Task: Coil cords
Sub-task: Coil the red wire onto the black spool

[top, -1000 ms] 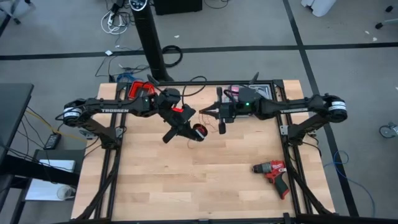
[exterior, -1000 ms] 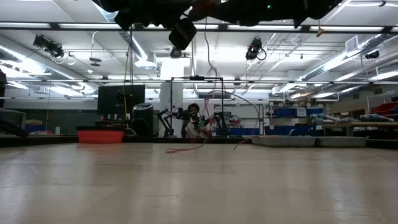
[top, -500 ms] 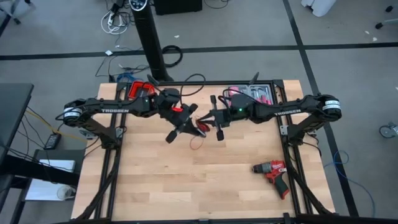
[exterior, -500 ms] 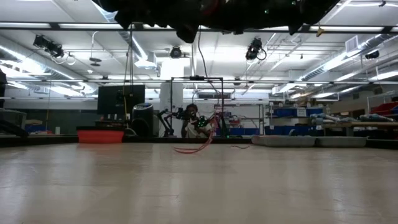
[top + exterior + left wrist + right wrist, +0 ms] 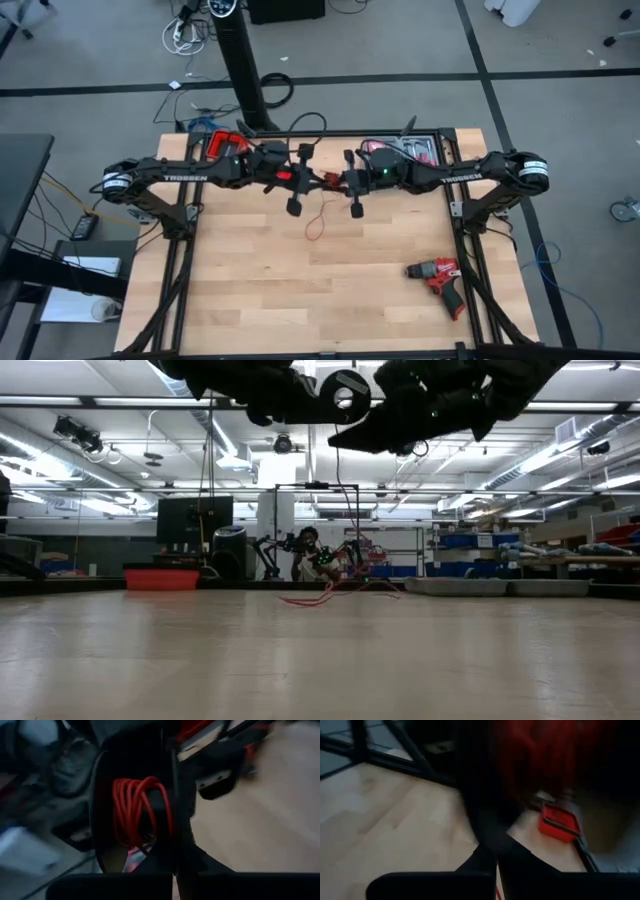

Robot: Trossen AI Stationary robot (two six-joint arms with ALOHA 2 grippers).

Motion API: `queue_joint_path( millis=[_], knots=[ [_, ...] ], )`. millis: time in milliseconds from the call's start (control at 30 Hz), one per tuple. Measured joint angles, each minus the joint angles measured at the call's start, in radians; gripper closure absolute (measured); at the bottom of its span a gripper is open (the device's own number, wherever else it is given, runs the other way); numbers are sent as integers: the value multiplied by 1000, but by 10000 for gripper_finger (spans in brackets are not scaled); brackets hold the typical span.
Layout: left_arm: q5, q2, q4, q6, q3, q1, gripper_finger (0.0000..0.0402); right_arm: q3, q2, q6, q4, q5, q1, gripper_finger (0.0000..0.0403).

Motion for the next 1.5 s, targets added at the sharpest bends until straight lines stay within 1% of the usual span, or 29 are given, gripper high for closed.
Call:
queue_joint_path(
  millis=[100,233,300,500,700,900,1033,1133,1200,1267,1367,1500],
  knots=[
    [-78,0,9,24,0,-1,398,-18,0,13,15,-3,-25,399],
    [-114,1,7,25,-1,-1,398,-31,-4,21,13,0,-56,397],
    [-128,1,-11,25,-1,0,398,-38,-6,22,10,0,-71,397],
    [-240,1,-92,23,-1,0,398,-80,-31,32,5,-1,-108,394],
    [-253,-1,-124,-1,0,1,398,-88,-63,31,-87,-17,-128,381],
    [-255,-2,-161,-41,2,2,398,-87,-90,19,-110,-66,-130,369],
    [-266,-2,-161,-43,2,2,398,-87,-100,8,-177,-62,-153,367],
    [-267,-2,-161,-43,2,1,398,-87,-79,6,-210,-59,-182,367],
    [-267,-2,-161,-43,2,0,398,-98,-56,31,-177,-84,-200,366],
    [-267,-2,-157,-43,2,0,398,-116,-20,77,-85,-109,-206,366],
    [-267,-2,-153,-43,2,0,398,-148,43,109,38,-108,-208,362],
    [-265,-2,-142,-43,2,0,398,-154,141,151,142,-105,-209,336]
  ],
)
